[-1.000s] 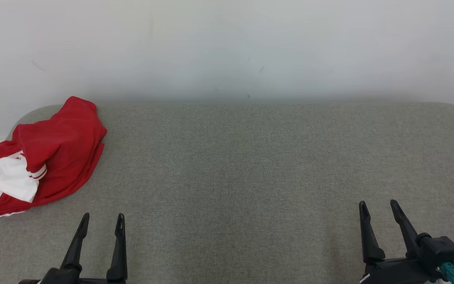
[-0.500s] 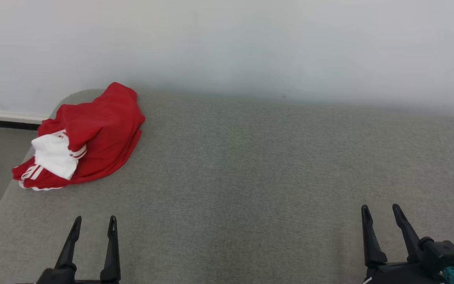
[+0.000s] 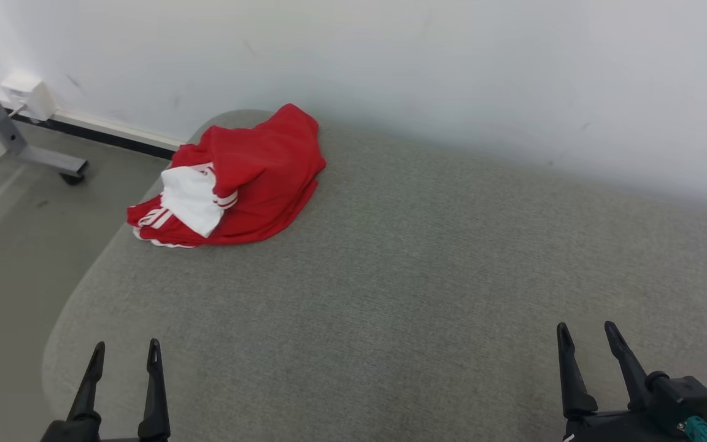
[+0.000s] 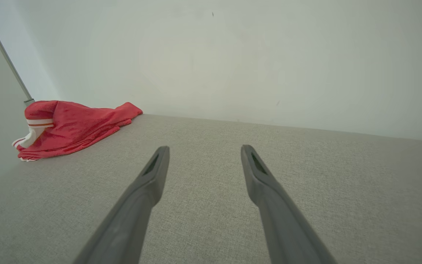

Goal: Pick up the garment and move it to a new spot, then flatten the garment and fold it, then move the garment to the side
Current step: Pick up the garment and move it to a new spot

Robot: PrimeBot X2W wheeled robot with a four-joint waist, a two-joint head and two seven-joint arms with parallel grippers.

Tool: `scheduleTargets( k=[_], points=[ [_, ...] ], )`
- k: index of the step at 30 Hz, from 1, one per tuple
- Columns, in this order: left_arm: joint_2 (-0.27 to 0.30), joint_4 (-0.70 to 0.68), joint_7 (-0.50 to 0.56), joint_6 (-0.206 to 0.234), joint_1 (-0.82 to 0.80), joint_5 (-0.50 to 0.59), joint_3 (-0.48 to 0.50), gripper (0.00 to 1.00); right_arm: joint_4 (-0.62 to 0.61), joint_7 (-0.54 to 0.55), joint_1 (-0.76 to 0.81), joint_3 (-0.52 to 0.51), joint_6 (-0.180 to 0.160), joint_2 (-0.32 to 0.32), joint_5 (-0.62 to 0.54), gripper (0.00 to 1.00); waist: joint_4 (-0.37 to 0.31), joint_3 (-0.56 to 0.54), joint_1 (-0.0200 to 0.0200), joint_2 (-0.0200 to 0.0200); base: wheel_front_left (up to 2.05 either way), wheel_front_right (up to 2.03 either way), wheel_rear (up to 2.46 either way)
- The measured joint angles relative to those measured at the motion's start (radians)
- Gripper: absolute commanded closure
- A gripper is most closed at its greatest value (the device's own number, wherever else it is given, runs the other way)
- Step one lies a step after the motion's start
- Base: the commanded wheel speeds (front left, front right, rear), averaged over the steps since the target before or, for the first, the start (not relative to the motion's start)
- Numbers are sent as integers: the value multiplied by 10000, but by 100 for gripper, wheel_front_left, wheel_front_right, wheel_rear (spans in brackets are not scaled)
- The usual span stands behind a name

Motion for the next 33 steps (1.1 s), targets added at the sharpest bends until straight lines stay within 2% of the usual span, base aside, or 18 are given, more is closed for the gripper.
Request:
scheduleTargets(
  k=[8,13,26,30,33],
  points=[
    [46,104,2,219,50,6,128,0,23,81,7,82,0,0,0,0,1035,-8,0,0,0,0,0],
    [82,-125,0,479,211,-21,391,0,8,180,-199,341,0,2,-61,0,1439,70,-1,0,0,0,0],
    [29,-389,0,790,532,-102,729,0,242,236,-612,591,0,2,-157,0,1589,334,0,0,0,0,0],
    [29,-219,2,755,304,-236,708,0,259,155,-550,395,0,2,-169,0,1521,304,0,1,0,0,0],
    [163,-46,67,562,-248,-378,646,0,205,153,-367,207,0,-2,-234,0,1442,307,0,1,0,0,0]
  ],
)
